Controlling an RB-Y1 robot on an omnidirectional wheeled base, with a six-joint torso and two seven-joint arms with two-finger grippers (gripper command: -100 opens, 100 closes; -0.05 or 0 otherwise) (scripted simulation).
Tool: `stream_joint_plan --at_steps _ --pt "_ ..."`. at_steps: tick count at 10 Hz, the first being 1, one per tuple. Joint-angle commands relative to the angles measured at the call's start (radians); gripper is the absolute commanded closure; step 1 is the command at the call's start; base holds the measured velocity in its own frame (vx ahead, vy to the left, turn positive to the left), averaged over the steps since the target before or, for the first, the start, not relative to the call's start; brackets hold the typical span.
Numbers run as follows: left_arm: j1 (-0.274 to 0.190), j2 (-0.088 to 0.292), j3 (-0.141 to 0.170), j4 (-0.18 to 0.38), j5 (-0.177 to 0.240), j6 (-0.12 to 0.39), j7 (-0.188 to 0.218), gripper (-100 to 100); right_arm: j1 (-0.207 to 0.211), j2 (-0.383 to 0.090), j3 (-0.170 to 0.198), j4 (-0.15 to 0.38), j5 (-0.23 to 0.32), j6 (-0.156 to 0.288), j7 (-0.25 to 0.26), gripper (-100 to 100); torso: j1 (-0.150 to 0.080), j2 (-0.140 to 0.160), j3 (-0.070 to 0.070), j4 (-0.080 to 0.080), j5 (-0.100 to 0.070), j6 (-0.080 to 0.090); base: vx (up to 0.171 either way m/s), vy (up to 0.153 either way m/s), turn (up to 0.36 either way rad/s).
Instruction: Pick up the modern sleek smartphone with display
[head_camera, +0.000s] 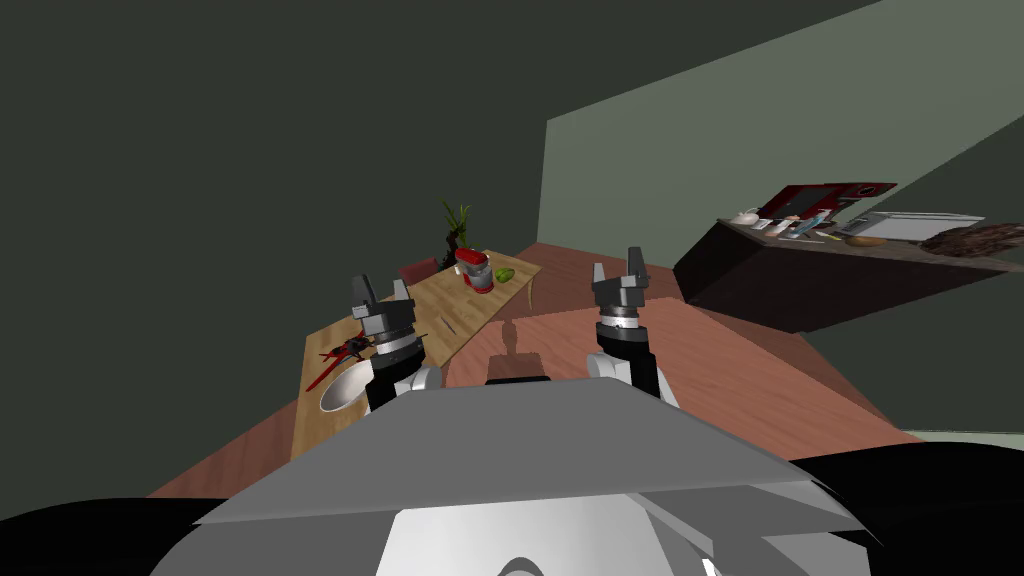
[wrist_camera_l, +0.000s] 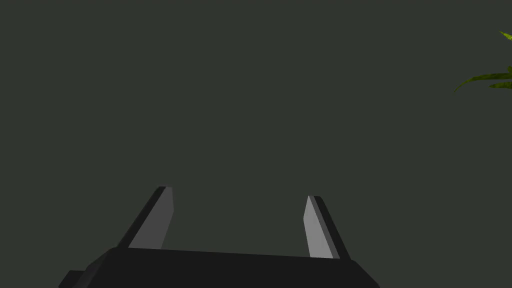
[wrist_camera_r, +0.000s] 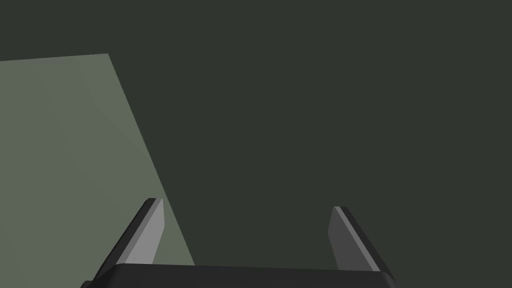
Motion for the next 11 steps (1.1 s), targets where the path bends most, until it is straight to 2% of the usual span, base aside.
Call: stream_joint_plan --at_steps 1,3,4,7,8,11 --pt "-0.006 0.029 0.002 0.018 0.013 0.002 0.014 -100 0.0 0.0 0.0 0.0 0.0 0.0 0.0 0 0.0 0.0 0.0 0.0 0.0 0.0 0.009 -0.007 0.037" --pt "-0.02 0.076 0.007 0.062 0.043 0.007 0.048 -100 0.0 0.0 0.0 0.0 0.0 0.0 0.0 0 -0.001 -0.002 -0.001 0.0 0.0 0.0 0.032 -0.021 0.074" --pt "-0.033 0.105 0.011 0.102 0.072 0.011 0.08 -100 0.0 0.0 0.0 0.0 0.0 0.0 0.0 0 -0.001 -0.003 -0.001 -0.001 0.0 0.0 0.055 -0.043 0.093" --pt "-0.058 0.142 0.019 0.177 0.125 0.019 0.14 -100 0.0 0.0 0.0 0.0 0.0 0.0 0.0 0 -0.003 -0.004 -0.002 -0.001 -0.001 0.0 0.053 -0.043 0.071" --pt "-0.058 0.142 0.019 0.177 0.125 0.019 0.14 -100 0.0 0.0 0.0 0.0 0.0 0.0 0.0 0 -0.002 -0.004 -0.002 -0.001 0.0 0.0 0.034 -0.019 0.026" --pt "-0.087 0.17 0.028 0.26 0.187 0.029 0.209 -100 0.0 0.0 0.0 0.0 0.0 0.0 0.0 0 -0.001 -0.003 -0.002 -0.001 0.0 0.0 0.04 -0.025 0.071"
